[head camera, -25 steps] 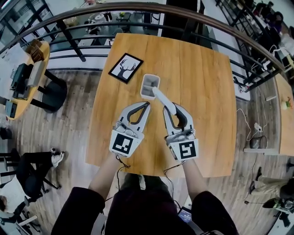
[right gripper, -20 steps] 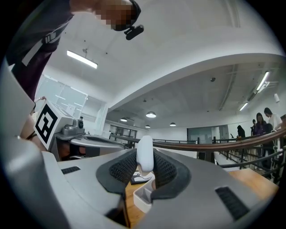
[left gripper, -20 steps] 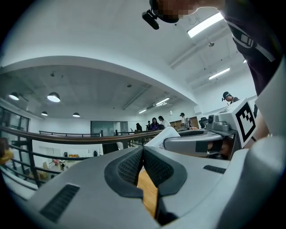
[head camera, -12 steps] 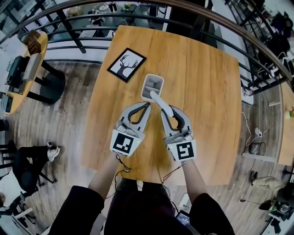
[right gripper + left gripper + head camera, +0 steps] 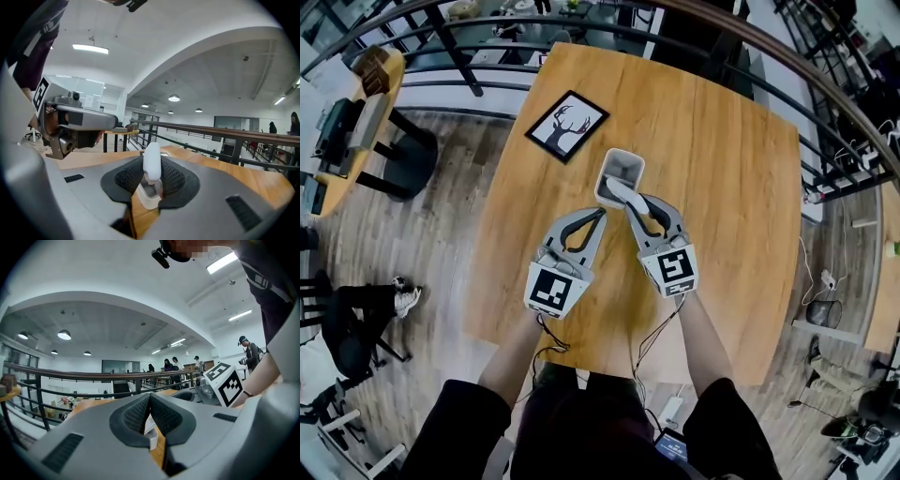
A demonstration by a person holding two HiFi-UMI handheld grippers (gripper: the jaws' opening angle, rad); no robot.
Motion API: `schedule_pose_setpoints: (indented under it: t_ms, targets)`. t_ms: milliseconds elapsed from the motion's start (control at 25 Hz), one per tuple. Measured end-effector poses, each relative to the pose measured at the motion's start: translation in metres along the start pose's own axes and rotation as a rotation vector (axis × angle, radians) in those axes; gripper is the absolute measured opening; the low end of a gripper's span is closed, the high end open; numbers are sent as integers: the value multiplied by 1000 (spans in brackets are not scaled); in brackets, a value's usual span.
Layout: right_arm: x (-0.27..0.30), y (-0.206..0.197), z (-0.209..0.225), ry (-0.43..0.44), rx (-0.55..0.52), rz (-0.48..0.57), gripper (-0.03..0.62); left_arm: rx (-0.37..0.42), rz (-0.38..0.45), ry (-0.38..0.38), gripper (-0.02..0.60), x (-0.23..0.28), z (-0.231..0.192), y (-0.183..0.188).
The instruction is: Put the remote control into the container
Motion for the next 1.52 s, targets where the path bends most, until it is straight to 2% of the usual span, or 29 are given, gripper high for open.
schedule_pose_setpoints:
  t_ms: [240, 600, 1160, 1280, 1520]
  targets:
    - [20, -17, 4, 38, 16, -45, 110, -2, -72, 0, 12, 1, -2, -9]
    - [36, -39, 9, 48, 15, -108, 110, 6, -91, 0, 12, 2, -1, -17]
    - [34, -44, 9, 31, 67, -110, 112, -1, -110, 5, 12, 3, 6, -22]
    - [28, -46, 8, 29, 71, -106, 135, 5, -112, 0, 12, 1, 9, -21]
    - [5, -36, 1, -34, 79, -68, 152, 11, -103, -6, 12, -2, 14, -14]
Point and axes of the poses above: the fingertips, and each gripper's own axes: x forward along the fingers, z to its right, y out of its top, the point moved 6 cm from there along -x, backward along the fingers, and after that the axes turned 15 degrees about y, right-handed, at the moved point
